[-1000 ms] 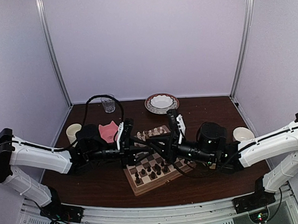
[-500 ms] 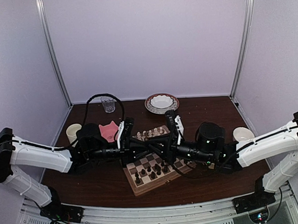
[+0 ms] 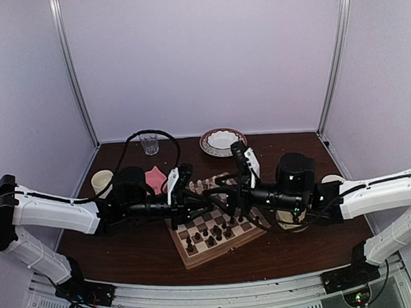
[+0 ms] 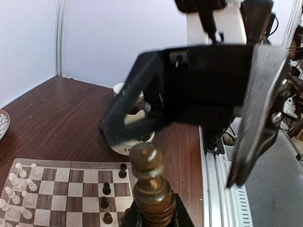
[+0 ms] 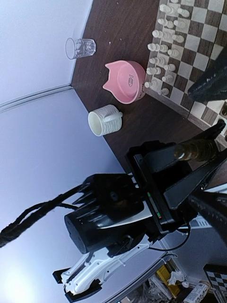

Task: Set up the chess pieces on the board
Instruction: Pass from the right arm to the left, then pick up the pawn from the chess pile, then place the pawn at a7, then pass from the left arm to the right

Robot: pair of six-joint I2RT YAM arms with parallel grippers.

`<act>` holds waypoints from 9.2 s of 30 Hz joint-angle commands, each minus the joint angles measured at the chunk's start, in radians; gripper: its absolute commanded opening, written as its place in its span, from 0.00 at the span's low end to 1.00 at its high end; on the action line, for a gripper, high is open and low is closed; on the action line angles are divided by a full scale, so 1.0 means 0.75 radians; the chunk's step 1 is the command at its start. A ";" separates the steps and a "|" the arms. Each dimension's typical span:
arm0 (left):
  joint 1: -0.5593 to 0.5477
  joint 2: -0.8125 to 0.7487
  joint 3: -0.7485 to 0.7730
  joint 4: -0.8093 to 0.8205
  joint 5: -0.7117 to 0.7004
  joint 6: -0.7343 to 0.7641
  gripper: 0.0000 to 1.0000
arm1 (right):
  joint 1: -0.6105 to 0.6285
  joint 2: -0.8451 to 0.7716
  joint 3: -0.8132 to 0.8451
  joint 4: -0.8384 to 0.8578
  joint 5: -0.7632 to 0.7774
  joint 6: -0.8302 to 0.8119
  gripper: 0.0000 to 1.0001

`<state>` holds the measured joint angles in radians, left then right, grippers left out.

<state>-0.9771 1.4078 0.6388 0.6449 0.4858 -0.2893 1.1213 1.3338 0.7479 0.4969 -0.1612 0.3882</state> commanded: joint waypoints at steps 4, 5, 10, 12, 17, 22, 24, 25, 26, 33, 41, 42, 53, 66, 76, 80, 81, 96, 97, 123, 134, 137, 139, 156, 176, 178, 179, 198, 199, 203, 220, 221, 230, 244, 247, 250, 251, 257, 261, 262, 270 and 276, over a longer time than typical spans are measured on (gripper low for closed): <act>-0.014 -0.033 0.099 -0.270 -0.125 0.228 0.00 | -0.119 -0.133 0.270 -0.680 -0.156 -0.164 0.70; -0.012 -0.036 0.101 -0.286 -0.131 0.247 0.00 | -0.139 -0.124 0.300 -0.785 -0.173 -0.161 0.66; -0.016 -0.047 0.119 -0.360 -0.133 0.336 0.03 | -0.176 -0.098 0.306 -0.825 -0.262 -0.140 0.59; -0.018 -0.046 0.157 -0.438 -0.110 0.368 0.03 | -0.177 -0.071 0.323 -0.846 -0.315 -0.158 0.57; -0.018 -0.049 0.234 -0.603 0.025 0.441 0.05 | -0.178 -0.017 0.340 -0.869 -0.462 -0.228 0.52; -0.020 -0.034 0.241 -0.607 0.040 0.437 0.05 | -0.178 -0.045 0.290 -0.798 -0.506 -0.239 0.52; -0.026 -0.029 0.246 -0.615 0.036 0.440 0.05 | -0.178 -0.051 0.284 -0.790 -0.491 -0.238 0.51; -0.030 -0.025 0.252 -0.627 0.034 0.449 0.05 | -0.178 -0.055 0.280 -0.784 -0.479 -0.239 0.50; -0.035 -0.022 0.260 -0.645 0.033 0.458 0.05 | -0.178 -0.057 0.279 -0.788 -0.463 -0.239 0.48; -0.055 -0.002 0.295 -0.693 0.029 0.475 0.05 | -0.176 -0.044 0.283 -0.791 -0.465 -0.255 0.41; -0.055 0.016 0.300 -0.684 0.027 0.460 0.05 | -0.177 -0.044 0.269 -0.749 -0.554 -0.266 0.41; -0.057 0.019 0.301 -0.684 0.030 0.458 0.05 | -0.176 -0.041 0.269 -0.744 -0.562 -0.267 0.41; -0.062 0.027 0.308 -0.683 0.041 0.450 0.05 | -0.176 0.002 0.281 -0.728 -0.599 -0.260 0.34; -0.071 0.036 0.320 -0.693 0.040 0.439 0.05 | -0.176 0.022 0.274 -0.691 -0.554 -0.255 0.33; -0.074 0.038 0.322 -0.693 0.033 0.433 0.05 | -0.176 0.017 0.255 -0.667 -0.520 -0.254 0.13; -0.074 0.035 0.321 -0.694 -0.009 0.420 0.05 | -0.176 0.001 0.247 -0.672 -0.487 -0.259 0.08; -0.074 0.031 0.319 -0.691 -0.035 0.414 0.05 | -0.176 -0.011 0.239 -0.674 -0.449 -0.258 0.07; -0.054 -0.054 0.223 -0.611 -0.483 0.269 0.04 | -0.220 -0.079 0.058 -0.815 0.263 -0.231 0.00; -0.053 -0.059 0.215 -0.604 -0.507 0.265 0.04 | -0.224 -0.056 0.065 -0.829 0.293 -0.226 0.00; -0.053 -0.064 0.205 -0.610 -0.585 0.236 0.05 | -0.352 0.363 0.266 -1.066 0.121 -0.193 0.02; -0.052 -0.063 0.206 -0.613 -0.577 0.236 0.05 | -0.354 0.393 0.288 -1.100 0.129 -0.201 0.05; -0.052 -0.060 0.210 -0.616 -0.577 0.237 0.06 | -0.354 0.400 0.293 -1.105 0.123 -0.205 0.07; -0.053 -0.056 0.211 -0.616 -0.574 0.236 0.06 | -0.353 0.396 0.293 -1.104 0.124 -0.205 0.12; -0.052 -0.060 0.214 -0.624 -0.562 0.236 0.08 | -0.362 0.414 0.303 -1.096 0.156 -0.198 0.15; -0.053 -0.053 0.216 -0.621 -0.549 0.234 0.09 | -0.368 0.439 0.324 -1.098 0.172 -0.204 0.22; -0.052 -0.051 0.218 -0.621 -0.549 0.233 0.09 | -0.368 0.432 0.321 -1.099 0.176 -0.205 0.22; -0.051 -0.050 0.219 -0.622 -0.548 0.232 0.09 | -0.368 0.429 0.319 -1.097 0.179 -0.205 0.22; -0.053 -0.049 0.222 -0.627 -0.542 0.228 0.09 | -0.368 0.388 0.302 -1.110 0.209 -0.205 0.20; -0.053 -0.050 0.222 -0.628 -0.543 0.228 0.09 | -0.368 0.389 0.302 -1.111 0.209 -0.205 0.21; -0.052 -0.050 0.222 -0.628 -0.542 0.226 0.09 | -0.368 0.380 0.302 -1.111 0.209 -0.203 0.27; -0.052 0.006 0.261 -0.654 -0.462 0.280 0.08 | -0.362 0.076 0.194 -0.873 -0.157 -0.156 0.47; -0.053 0.013 0.261 -0.653 -0.458 0.290 0.08 | -0.361 0.060 0.189 -0.822 -0.232 -0.135 0.50; -0.053 0.033 0.253 -0.632 -0.414 0.346 0.10 | -0.343 0.203 0.323 -0.544 -0.637 0.139 0.61; -0.054 0.043 0.249 -0.627 -0.456 0.370 0.10 | -0.290 0.400 0.377 -0.380 -0.766 0.280 0.56; -0.054 0.042 0.246 -0.627 -0.457 0.373 0.10 | -0.291 0.399 0.367 -0.391 -0.743 0.277 0.48; -0.057 0.037 0.239 -0.618 -0.466 0.373 0.12 | -0.292 0.398 0.369 -0.419 -0.722 0.270 0.32; -0.056 0.033 0.233 -0.611 -0.471 0.372 0.14 | -0.292 0.397 0.368 -0.421 -0.721 0.269 0.28; -0.056 0.013 0.214 -0.592 -0.526 0.360 0.17 | -0.304 0.363 0.338 -0.435 -0.662 0.268 0.20; -0.057 -0.004 0.199 -0.579 -0.525 0.338 0.30 | -0.332 0.329 0.301 -0.422 -0.636 0.280 0.15; -0.056 -0.016 0.192 -0.570 -0.512 0.332 0.35 | -0.339 0.317 0.289 -0.398 -0.639 0.292 0.14; -0.025 -0.086 0.100 -0.392 -0.363 0.191 0.48 | -0.364 0.195 0.190 -0.240 -0.648 0.328 0.11; 0.095 -0.108 0.038 -0.192 -0.042 -0.009 0.51 | -0.364 0.066 0.121 -0.146 -0.663 0.276 0.11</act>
<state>-0.9489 1.3518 0.6903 0.3367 0.2798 -0.1795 0.8509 1.4487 0.8703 0.2813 -0.6514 0.6250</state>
